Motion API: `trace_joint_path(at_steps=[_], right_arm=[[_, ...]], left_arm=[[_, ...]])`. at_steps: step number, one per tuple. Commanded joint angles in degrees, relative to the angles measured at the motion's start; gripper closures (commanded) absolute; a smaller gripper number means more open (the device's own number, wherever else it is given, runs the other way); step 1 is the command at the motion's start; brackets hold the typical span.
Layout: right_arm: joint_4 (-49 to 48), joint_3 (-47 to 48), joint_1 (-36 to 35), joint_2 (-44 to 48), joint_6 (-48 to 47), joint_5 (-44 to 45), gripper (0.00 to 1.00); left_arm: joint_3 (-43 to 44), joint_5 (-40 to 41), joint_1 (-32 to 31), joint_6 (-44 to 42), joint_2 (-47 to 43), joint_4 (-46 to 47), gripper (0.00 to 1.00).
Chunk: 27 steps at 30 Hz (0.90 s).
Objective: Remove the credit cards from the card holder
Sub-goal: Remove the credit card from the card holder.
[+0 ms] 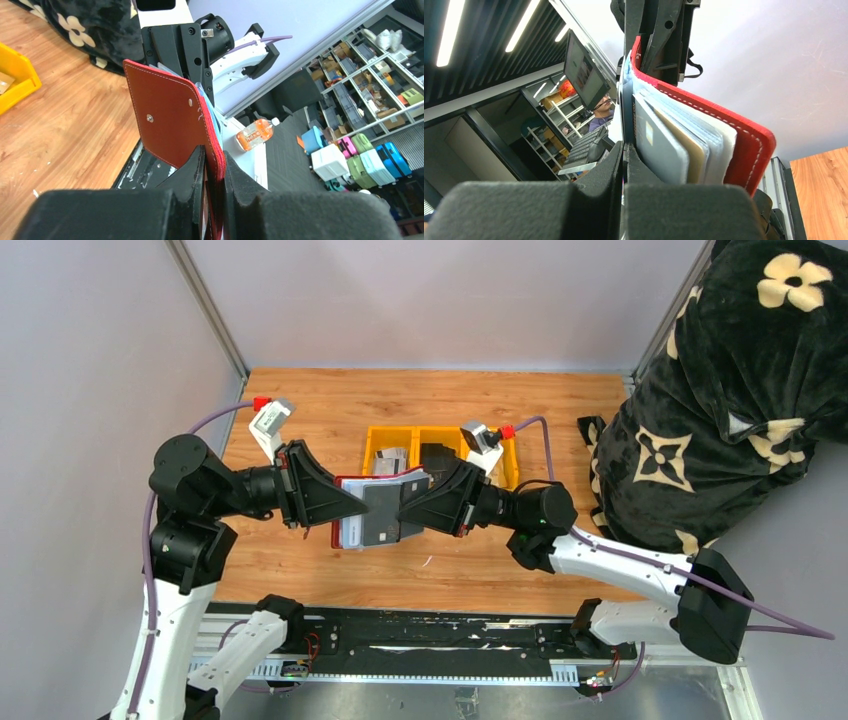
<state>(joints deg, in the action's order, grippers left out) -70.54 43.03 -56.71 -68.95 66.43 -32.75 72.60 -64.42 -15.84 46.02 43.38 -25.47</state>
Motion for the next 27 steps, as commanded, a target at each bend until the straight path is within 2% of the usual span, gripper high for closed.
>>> trace_joint_path(at_steps=[1, 9, 14, 21, 22, 23, 25, 27], right_arm=[[-2.67, -1.72, 1.25, 1.84, 0.19, 1.72, 1.00], [-3.53, -3.39, 1.25, 2.92, 0.64, 1.41, 1.00], [-2.86, -4.90, 1.25, 4.49, 0.12, 2.21, 1.00], [-2.30, -2.24, 1.00, 3.20, 0.53, 0.39, 1.00], [-2.38, -2.05, 0.92, 2.94, 0.72, 0.12, 0.95], [-2.71, -1.92, 0.85, 2.68, 1.00, 0.05, 0.83], [-3.84, -1.87, 0.73, 2.21, 1.46, -0.05, 0.67], [-4.14, -1.59, 0.52, 2.00, 1.20, -0.04, 0.58]], left_arm=[[0.34, -3.98, -0.07, 3.16, -0.81, 4.54, 0.87], [0.92, -3.61, -0.07, 3.22, -0.39, 5.25, 1.00], [1.47, -3.38, -0.07, 3.05, -0.31, 5.43, 1.00], [1.66, -2.80, -0.07, 2.43, -0.16, 5.00, 1.00], [1.78, -2.55, -0.07, 2.10, -0.14, 4.84, 1.00], [2.03, -2.18, -0.03, 1.42, -0.09, 4.06, 1.00], [3.04, -0.72, -0.07, -1.13, 0.16, 1.14, 1.00], [4.03, 0.45, -0.05, -3.84, 0.61, -1.85, 1.00]])
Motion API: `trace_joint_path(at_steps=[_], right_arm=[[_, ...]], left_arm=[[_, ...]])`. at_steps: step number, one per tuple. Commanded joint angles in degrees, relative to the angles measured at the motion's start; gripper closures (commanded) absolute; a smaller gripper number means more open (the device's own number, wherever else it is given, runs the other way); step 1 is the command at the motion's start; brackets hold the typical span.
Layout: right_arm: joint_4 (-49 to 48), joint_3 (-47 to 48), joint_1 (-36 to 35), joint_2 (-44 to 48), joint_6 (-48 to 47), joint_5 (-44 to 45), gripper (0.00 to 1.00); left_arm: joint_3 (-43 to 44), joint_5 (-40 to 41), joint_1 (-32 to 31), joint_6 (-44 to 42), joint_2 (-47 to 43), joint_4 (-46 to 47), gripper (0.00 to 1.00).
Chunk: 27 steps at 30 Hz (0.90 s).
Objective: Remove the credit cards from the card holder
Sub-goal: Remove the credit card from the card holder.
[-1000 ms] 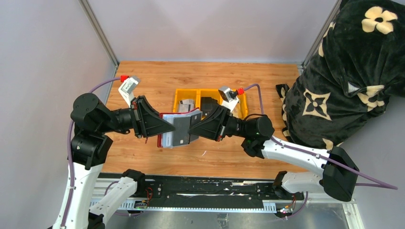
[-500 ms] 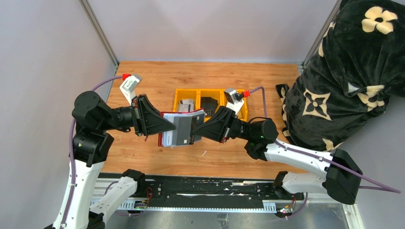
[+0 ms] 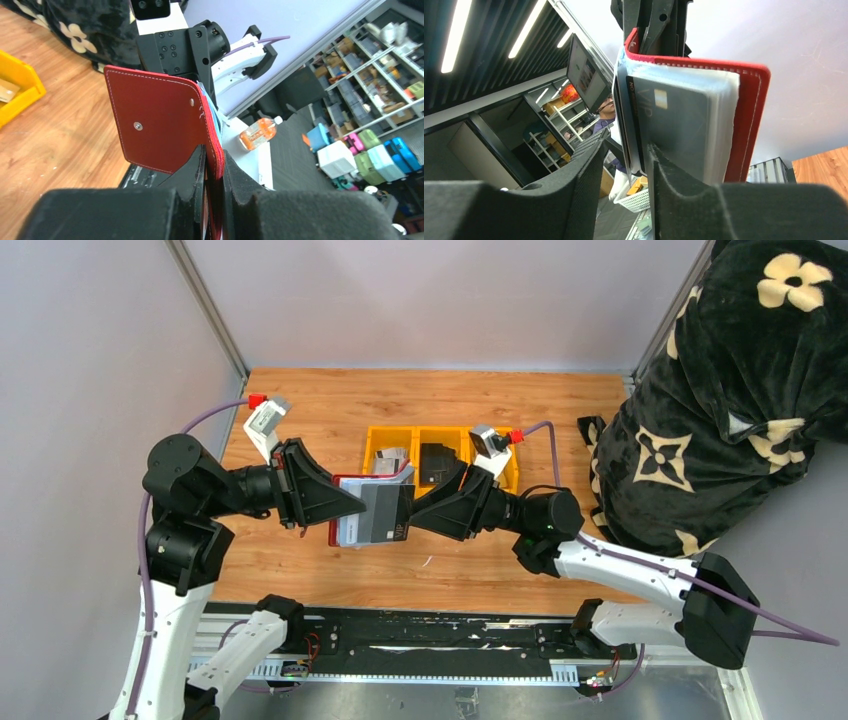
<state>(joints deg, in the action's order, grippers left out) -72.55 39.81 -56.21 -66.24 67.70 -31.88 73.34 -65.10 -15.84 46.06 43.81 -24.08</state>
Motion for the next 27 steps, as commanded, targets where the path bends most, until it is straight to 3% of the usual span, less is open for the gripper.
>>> trace_joint_path(at_steps=[1, 11, 19, 27], right_arm=[[-1.97, 1.85, -0.04, -0.73, -0.35, -0.91, 0.57], [-1.36, 4.24, -0.22, -1.86, -0.29, -2.03, 0.67], [2.17, 0.47, 0.83, 2.13, -2.46, -0.62, 0.98], [16.92, -2.02, 3.49, 12.11, -9.33, 0.01, 1.00]], left_arm=[[3.32, 1.34, -0.07, -4.37, 0.34, -3.60, 1.00], [4.01, 4.27, -0.05, -10.34, 0.73, -9.55, 1.00], [5.83, 3.85, -0.06, -10.42, 0.94, -9.37, 1.00], [6.37, 2.55, -0.07, -10.12, 0.44, -8.27, 1.00]])
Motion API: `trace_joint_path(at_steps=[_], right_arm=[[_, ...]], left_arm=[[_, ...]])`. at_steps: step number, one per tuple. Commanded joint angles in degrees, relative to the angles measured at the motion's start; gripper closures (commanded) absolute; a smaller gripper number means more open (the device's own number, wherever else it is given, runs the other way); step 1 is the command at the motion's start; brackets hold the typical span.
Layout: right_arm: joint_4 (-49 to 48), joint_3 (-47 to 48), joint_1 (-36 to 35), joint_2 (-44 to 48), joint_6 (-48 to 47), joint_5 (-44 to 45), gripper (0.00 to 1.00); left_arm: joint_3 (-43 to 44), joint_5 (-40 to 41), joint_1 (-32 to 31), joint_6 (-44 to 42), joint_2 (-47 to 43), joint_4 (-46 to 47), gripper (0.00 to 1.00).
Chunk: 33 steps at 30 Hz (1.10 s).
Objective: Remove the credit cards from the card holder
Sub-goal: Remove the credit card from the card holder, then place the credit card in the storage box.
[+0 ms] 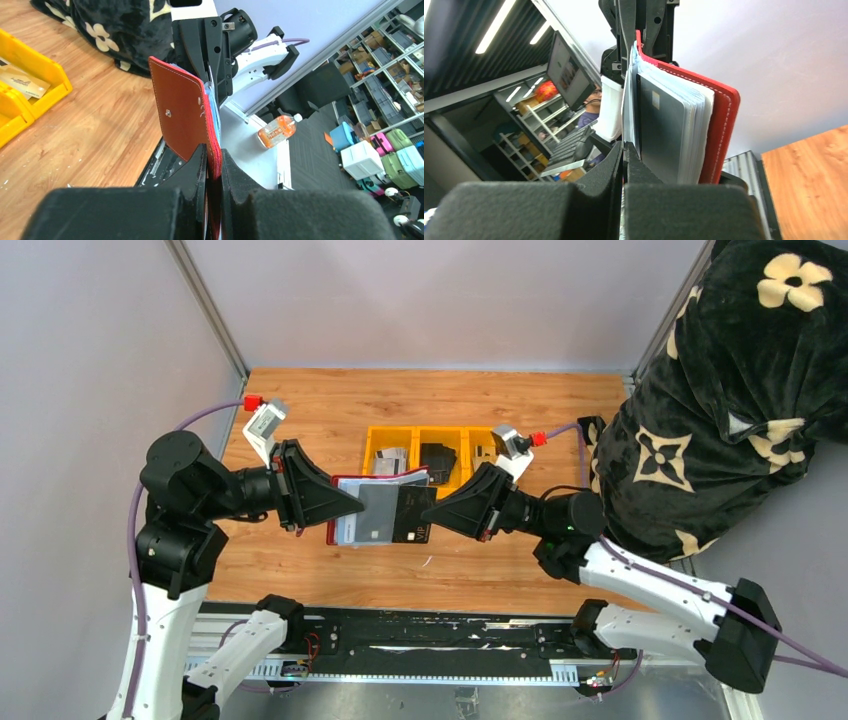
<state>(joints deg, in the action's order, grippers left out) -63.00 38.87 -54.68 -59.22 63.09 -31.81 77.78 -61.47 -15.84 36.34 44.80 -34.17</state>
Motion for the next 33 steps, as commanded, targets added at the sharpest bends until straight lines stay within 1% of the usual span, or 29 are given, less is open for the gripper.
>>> trace_joint_path(at_steps=[1, 3, 4, 7, 9, 12, 13, 16, 19, 22, 23, 27, 30, 31, 33], right_arm=[[9.39, -1.19, 2.58, 6.14, -5.50, -0.14, 1.00], [16.29, -0.90, 6.71, 10.37, -6.99, -0.90, 1.00], [21.24, -0.64, 9.25, 12.09, -7.47, -1.36, 1.00], [28.41, -0.28, 17.27, 16.28, -7.98, -3.21, 1.00], [31.52, 0.30, 22.54, 17.36, -7.84, -5.56, 1.00], [37.77, 2.11, 28.02, 16.43, -9.28, -8.11, 1.00], [40.71, 3.49, 29.38, 14.78, -10.95, -8.26, 1.00], [49.81, 6.78, 29.83, 8.95, -15.42, -5.50, 1.00], [55.12, 9.39, 29.76, 2.11, -19.96, -1.77, 1.00], [56.62, 11.59, 29.25, -5.53, -22.83, 1.68, 1.00], [56.82, 12.98, 28.73, -9.15, -23.75, 2.95, 1.00], [60.36, 18.39, 28.07, -18.64, -27.01, 8.14, 1.00], [62.64, 24.07, 27.60, -27.54, -29.37, 12.03, 1.00], [65.65, 27.06, 27.21, -30.33, -30.38, 13.06, 1.00], [67.00, 31.26, 26.73, -35.53, -31.30, 14.51, 1.00]], left_arm=[[1.98, -1.44, -0.01, -0.32, -0.50, 1.97, 1.00], [2.28, -1.98, -0.07, -0.10, -0.48, 2.39, 1.00], [2.48, -2.18, -0.07, -0.04, -0.42, 2.45, 1.00], [2.72, -2.44, -0.07, 0.00, -0.48, 2.67, 1.00], [2.78, -2.82, -0.05, -0.12, -0.54, 3.08, 1.00], [2.70, -3.32, -0.07, 0.58, -0.65, 4.20, 1.00], [2.50, -3.49, -0.07, 1.05, -0.59, 4.73, 1.00], [2.30, -4.13, -0.02, 2.06, -0.59, 6.30, 1.00], [2.46, -4.35, -0.04, 2.49, -0.62, 7.12, 1.00], [2.73, -4.43, -0.07, 2.64, -0.59, 7.38, 1.00], [2.81, -4.44, -0.07, 2.75, -0.61, 7.37, 1.00], [2.87, -4.53, -0.03, 2.91, -0.69, 7.46, 1.00], [3.07, -4.83, -0.04, 3.04, -0.83, 7.59, 1.00], [3.15, -5.00, -0.07, 3.04, -0.85, 7.48, 1.00], [3.38, -5.22, -0.07, 2.96, -0.93, 7.33, 1.00]])
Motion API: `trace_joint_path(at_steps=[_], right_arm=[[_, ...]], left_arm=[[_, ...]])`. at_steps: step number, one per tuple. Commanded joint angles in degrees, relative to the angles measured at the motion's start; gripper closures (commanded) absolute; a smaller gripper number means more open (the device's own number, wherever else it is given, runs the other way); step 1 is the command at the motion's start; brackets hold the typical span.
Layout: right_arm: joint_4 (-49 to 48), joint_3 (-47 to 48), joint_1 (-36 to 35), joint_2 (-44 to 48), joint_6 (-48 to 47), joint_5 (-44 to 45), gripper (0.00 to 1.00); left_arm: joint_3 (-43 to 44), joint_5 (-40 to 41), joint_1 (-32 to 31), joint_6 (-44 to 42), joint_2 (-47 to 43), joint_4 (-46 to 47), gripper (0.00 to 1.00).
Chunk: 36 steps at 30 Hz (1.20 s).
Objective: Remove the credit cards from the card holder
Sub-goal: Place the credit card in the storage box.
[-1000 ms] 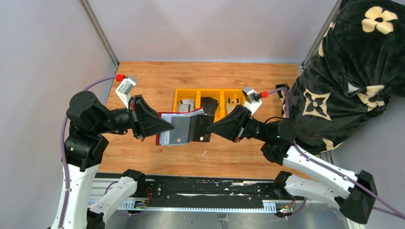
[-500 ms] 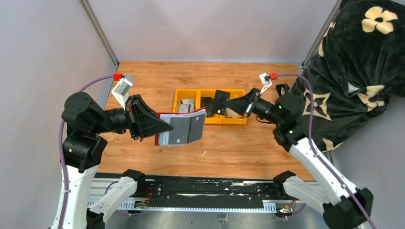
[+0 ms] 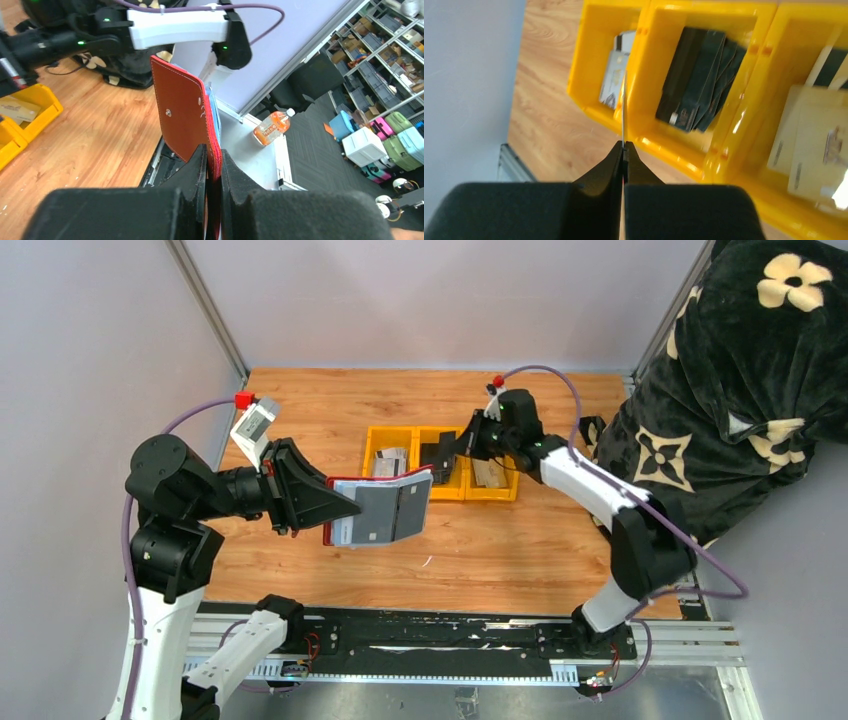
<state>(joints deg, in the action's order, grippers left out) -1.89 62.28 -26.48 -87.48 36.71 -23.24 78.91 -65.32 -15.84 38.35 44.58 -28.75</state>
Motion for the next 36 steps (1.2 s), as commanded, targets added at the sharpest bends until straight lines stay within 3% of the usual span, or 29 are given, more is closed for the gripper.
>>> trace_joint_path(at_steps=[1, 8, 15, 17, 21, 26, 28, 32, 36], right_arm=[[7.47, 10.21, -1.74, -9.64, -5.55, 6.70, 1.00], [12.88, 22.46, -4.46, -23.93, -7.06, 10.39, 1.00], [12.30, 26.24, -5.82, -29.59, -6.08, 13.05, 1.00], [13.03, 26.50, -6.12, -29.66, -6.03, 14.07, 0.92], [13.52, 25.51, -6.69, -26.65, -6.39, 16.66, 0.66], [12.16, 22.75, -8.01, -17.32, -6.70, 18.47, 0.45], [11.15, 21.40, -8.56, -13.14, -6.74, 18.30, 0.29], [8.82, 17.41, -9.64, -2.89, -5.63, 14.79, 0.25], [-10.64, 2.61, -9.76, 11.35, 0.58, 1.47, 0.18]], left_arm=[[2.28, -1.39, -0.06, 0.82, -0.86, 1.89, 1.00], [2.33, -1.38, -0.05, 0.24, -1.31, 1.40, 1.00], [2.56, -1.78, -0.07, 0.06, -1.47, 1.29, 1.00], [2.57, -1.87, -0.06, -0.02, -1.47, 1.25, 1.00], [2.45, -2.00, -0.06, -0.29, -1.40, 1.09, 1.00], [2.65, -2.09, -0.07, -0.29, -1.23, 1.35, 1.00], [2.87, -2.01, -0.07, -0.10, -1.08, 1.54, 1.00], [2.95, -1.76, -0.07, 1.11, -0.56, 3.43, 1.00], [2.85, -1.12, -0.07, 2.35, -0.30, 5.75, 1.00]])
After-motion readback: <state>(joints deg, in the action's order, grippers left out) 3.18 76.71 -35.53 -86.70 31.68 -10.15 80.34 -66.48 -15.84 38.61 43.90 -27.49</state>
